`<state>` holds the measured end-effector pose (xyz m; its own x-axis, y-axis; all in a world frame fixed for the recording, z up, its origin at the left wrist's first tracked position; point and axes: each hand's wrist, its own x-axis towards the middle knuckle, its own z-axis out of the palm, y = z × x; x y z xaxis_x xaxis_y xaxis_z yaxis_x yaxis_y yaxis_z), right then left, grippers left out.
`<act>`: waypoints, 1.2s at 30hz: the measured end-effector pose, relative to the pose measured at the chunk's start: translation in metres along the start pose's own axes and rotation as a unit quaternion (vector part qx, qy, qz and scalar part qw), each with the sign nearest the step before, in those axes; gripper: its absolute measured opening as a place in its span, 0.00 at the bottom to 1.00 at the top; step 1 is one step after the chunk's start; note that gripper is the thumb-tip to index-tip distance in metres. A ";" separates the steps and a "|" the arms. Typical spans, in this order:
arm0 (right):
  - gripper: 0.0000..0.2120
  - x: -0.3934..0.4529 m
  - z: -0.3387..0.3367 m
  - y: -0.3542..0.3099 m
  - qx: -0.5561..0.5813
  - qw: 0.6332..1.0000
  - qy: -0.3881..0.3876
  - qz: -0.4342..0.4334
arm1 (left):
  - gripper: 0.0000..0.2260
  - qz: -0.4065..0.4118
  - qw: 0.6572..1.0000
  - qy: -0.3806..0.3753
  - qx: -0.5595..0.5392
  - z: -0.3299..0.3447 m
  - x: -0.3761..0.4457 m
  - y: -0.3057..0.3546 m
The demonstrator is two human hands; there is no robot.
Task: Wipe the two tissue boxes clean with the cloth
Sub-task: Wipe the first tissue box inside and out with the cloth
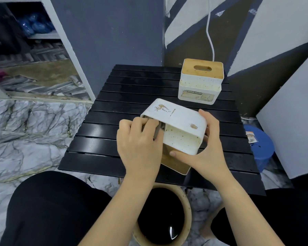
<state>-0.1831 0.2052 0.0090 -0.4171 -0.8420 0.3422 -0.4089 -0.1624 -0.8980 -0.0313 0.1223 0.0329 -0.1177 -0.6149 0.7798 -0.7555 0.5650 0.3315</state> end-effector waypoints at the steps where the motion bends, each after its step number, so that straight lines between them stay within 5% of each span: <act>1: 0.56 0.000 0.000 0.000 0.001 1.000 0.000 0.000 | 0.02 0.002 1.000 0.001 -0.001 0.001 0.000 0.001; 8: 0.57 0.000 -0.003 -0.002 -0.006 1.000 -0.011 0.007 | 0.16 0.032 0.985 -0.114 -0.126 -0.036 -0.016 -0.019; 17: 0.56 0.003 -0.004 -0.002 0.003 1.000 -0.023 0.002 | 0.20 0.153 0.965 -0.196 -0.079 -0.024 0.000 -0.028; 23: 0.54 0.005 -0.003 -0.004 0.032 0.999 -0.037 0.015 | 0.22 0.130 0.949 -0.280 -0.059 -0.010 0.011 -0.017; 31: 0.57 0.002 -0.001 -0.002 0.003 1.000 -0.024 0.013 | 0.08 0.081 0.957 -0.258 -0.108 -0.006 0.010 -0.016; 36: 0.57 0.001 0.000 -0.002 0.002 1.000 -0.019 0.017 | 0.12 0.091 0.963 -0.216 -0.135 -0.014 0.004 -0.028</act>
<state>-0.1827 0.2046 0.0116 -0.3986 -0.8663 0.3012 -0.3929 -0.1355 -0.9096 -0.0015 0.1121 0.0339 -0.5334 -0.6309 0.5634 -0.5095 0.7713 0.3813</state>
